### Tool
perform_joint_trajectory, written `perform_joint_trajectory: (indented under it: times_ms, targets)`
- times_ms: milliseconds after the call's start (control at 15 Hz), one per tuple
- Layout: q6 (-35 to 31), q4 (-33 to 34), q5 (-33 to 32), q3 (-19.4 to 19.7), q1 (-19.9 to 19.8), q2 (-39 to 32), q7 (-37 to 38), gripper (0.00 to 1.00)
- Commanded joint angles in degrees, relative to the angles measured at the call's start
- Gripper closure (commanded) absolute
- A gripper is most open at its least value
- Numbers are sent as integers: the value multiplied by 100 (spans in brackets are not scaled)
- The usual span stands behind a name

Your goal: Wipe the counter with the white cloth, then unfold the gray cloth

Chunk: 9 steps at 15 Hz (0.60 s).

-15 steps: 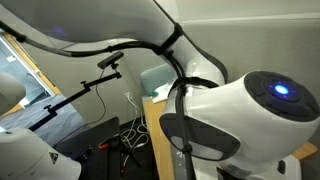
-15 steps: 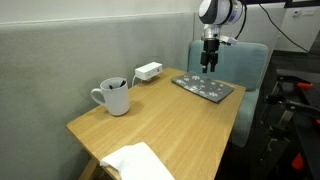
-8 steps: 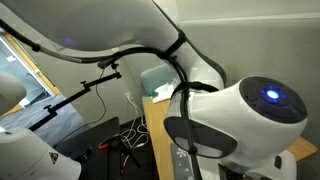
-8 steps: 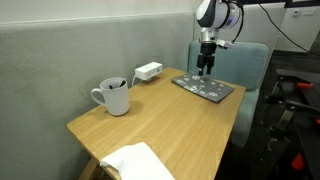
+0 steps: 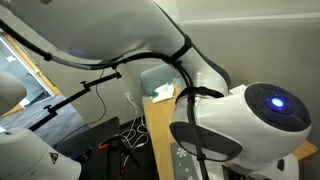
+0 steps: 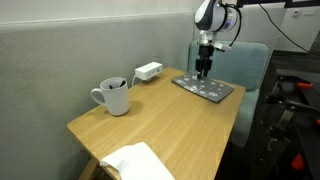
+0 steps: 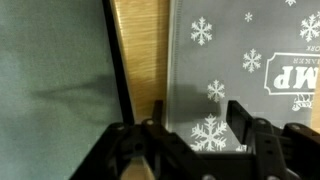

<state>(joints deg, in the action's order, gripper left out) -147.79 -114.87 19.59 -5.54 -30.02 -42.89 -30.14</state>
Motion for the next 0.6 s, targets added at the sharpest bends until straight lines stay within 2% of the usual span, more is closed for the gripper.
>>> perform_joint_trajectory:
  times_ms: [0, 267, 333, 533]
  targets:
    - [-83, 101, 100, -126, -127, -90, -77, 64]
    - [-93, 85, 90, -108, -151, -60, -54, 95]
    - [-110, 45, 78, -97, -143, -23, -47, 99]
    - [-176, -144, 81, -116, -146, 204, -70, 100]
